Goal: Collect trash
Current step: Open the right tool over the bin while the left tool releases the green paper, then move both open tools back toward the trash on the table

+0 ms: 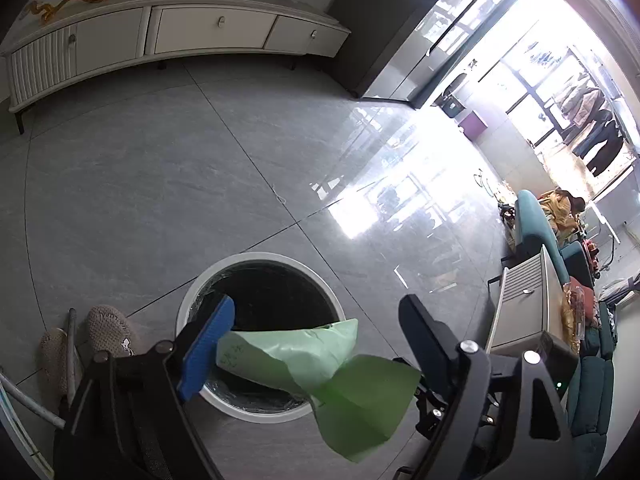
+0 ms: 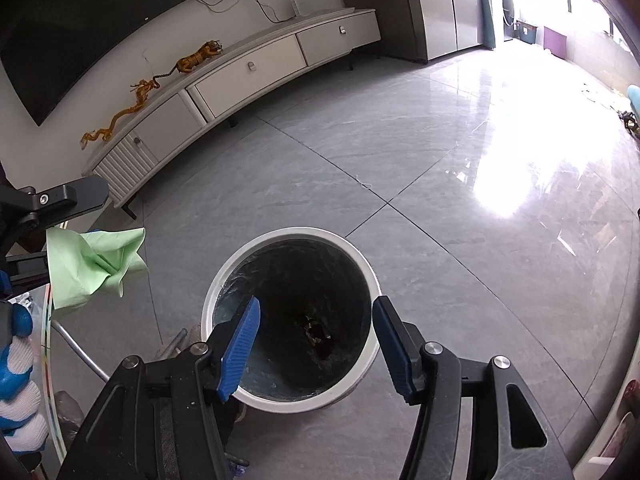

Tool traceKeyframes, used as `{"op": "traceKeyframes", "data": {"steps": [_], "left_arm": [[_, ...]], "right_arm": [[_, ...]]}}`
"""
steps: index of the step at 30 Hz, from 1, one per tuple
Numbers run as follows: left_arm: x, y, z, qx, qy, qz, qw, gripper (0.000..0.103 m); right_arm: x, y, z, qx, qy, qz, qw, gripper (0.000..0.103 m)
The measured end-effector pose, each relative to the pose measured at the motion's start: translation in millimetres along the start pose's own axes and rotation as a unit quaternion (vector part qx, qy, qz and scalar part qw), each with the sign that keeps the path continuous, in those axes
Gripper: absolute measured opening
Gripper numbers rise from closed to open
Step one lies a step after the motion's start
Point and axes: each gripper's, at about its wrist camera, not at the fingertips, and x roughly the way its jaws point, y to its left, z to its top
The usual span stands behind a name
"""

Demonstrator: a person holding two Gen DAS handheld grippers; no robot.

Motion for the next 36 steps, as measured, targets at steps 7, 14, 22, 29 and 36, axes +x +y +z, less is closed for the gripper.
{"op": "traceKeyframes", "data": {"steps": [7, 14, 22, 29, 36], "left_arm": [[10.2, -10.7, -1.1, 0.001, 0.012, -0.003, 0.9999, 0.092], [-8.2, -16.0, -1.9, 0.01, -0.011, 0.01, 0.9998, 0.093], [-97.1, -27.5, -2.3, 0.05, -0.092, 0.07, 0.9921, 0.092], [-203.3, -7.3, -11.2, 0.056, -0.161, 0.129, 0.9767, 0.092], [-316.8, 17.1, -33.0, 0.065, -0.225, 0.201, 0.951, 0.092]], "right_arm": [[-9.6, -7.3, -2.4, 0.009, -0.007, 0.001, 1.0, 0.057], [-15.5, -8.0, -3.9, 0.013, -0.011, 0.001, 1.0, 0.057], [-63.2, 25.3, 11.2, -0.012, -0.057, 0.037, 0.998, 0.057], [-126.6, 97.8, 21.4, -0.079, -0.109, 0.099, 0.986, 0.057], [-189.0, 175.1, 24.1, -0.145, -0.146, 0.154, 0.967, 0.057]]}}
